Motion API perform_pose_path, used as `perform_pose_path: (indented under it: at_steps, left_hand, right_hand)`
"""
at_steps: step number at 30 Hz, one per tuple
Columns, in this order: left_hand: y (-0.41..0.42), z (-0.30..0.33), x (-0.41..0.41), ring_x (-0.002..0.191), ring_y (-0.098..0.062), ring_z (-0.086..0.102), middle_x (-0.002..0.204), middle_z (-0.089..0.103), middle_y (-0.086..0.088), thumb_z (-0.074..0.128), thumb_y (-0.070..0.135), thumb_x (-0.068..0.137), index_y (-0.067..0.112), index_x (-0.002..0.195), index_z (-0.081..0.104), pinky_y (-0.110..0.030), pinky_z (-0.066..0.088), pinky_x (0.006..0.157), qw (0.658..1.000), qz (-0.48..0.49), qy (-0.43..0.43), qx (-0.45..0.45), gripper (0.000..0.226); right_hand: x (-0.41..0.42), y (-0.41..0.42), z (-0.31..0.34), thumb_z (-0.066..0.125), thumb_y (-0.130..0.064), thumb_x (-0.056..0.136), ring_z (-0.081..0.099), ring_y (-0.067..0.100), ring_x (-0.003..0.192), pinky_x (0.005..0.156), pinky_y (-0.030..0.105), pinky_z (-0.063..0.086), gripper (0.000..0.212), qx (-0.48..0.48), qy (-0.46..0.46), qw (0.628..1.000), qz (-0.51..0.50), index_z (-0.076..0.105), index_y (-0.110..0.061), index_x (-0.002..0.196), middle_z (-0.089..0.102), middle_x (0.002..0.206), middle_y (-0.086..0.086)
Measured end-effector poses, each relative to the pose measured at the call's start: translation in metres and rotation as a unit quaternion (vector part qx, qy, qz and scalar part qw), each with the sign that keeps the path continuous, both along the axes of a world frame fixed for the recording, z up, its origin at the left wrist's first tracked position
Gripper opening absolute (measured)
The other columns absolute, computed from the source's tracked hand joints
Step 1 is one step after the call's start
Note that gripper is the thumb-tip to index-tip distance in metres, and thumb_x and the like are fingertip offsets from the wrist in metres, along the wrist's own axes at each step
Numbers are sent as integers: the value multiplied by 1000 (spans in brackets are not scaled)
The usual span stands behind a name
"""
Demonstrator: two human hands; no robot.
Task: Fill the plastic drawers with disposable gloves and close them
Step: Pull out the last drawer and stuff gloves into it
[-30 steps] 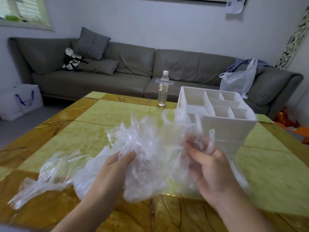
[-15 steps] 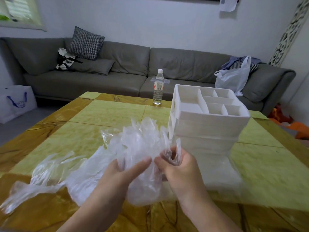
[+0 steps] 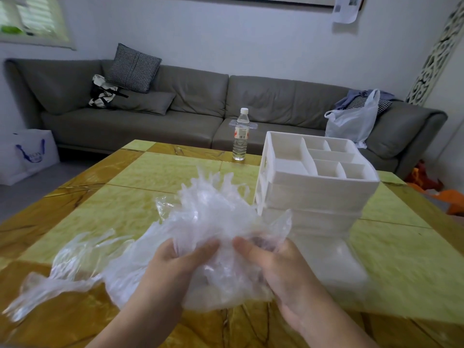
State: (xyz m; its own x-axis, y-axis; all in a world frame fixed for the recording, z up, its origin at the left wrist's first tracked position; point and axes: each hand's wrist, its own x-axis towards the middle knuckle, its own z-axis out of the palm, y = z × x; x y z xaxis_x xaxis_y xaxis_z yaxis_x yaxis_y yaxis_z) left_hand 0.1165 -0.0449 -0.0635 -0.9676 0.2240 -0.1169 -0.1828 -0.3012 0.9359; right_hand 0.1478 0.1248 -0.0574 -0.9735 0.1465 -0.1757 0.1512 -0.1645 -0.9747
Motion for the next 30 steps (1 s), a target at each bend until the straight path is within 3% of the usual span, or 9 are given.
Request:
perform_pose_path:
  at_steps: [4,8,10,12,17,20,23,26,30]
  left_hand:
    - [1,0,-1,102,-42,74,108,75,-28,65,23,96,-3,108,77,-53,53,98,997,11,-56,57,31]
    - [1,-2,-3,109,-44,68,120,60,-43,75,51,88,3,118,72,-73,39,107,991,66,-95,69,57]
    - [2,-8,-6,115,-54,63,125,62,-38,74,57,86,15,117,77,-73,39,108,990,62,-114,59,53]
    - [1,-8,-6,112,-46,64,127,66,-23,74,62,83,21,120,76,-68,41,109,990,59,-110,62,55]
    - [4,-2,-2,104,-46,72,113,71,-33,79,29,83,-8,111,72,-54,56,95,997,-28,-49,48,47]
    - [5,1,4,84,-31,79,95,78,-24,65,23,86,6,78,83,-32,63,64,996,-80,-13,34,26]
    - [-1,-3,3,98,-31,77,112,76,-23,69,36,88,5,104,82,-35,63,78,992,-120,-5,44,37]
    - [-6,-6,1,120,-30,69,131,70,-16,87,66,66,10,138,66,-44,55,100,981,-177,-18,73,93]
    - [3,-4,2,108,-38,74,114,76,-22,90,30,71,11,108,80,-44,60,89,986,-147,81,-14,43]
  right_hand:
    - [-4,3,-7,78,3,89,80,33,87,74,37,64,11,9,51,995,-89,76,-1,99,81,92,17]
    - [-9,9,-13,77,5,90,80,27,92,81,33,63,15,43,59,990,-117,77,-5,102,82,95,11]
    - [-11,10,-15,75,6,90,80,25,94,88,39,62,18,36,62,990,-122,77,-6,104,82,97,10]
    - [-10,10,-14,75,5,91,80,26,95,92,44,62,19,32,66,990,-124,78,-7,105,82,98,10]
    - [-16,10,-21,79,10,85,80,36,90,81,44,64,17,40,69,991,-104,77,-2,98,81,93,17]
    - [-16,6,-24,76,19,81,80,30,87,73,41,65,27,88,87,989,-76,79,-4,94,82,91,13]
    - [-12,1,-21,81,18,76,81,21,91,76,31,64,37,117,101,987,-48,80,-7,103,83,95,5]
    - [-14,1,-26,92,-9,75,80,17,93,87,43,64,33,165,91,980,-56,80,-13,106,83,96,-1]
    - [-16,0,-30,94,-18,74,81,17,92,86,49,64,38,180,84,978,-66,75,-14,108,83,96,-1]
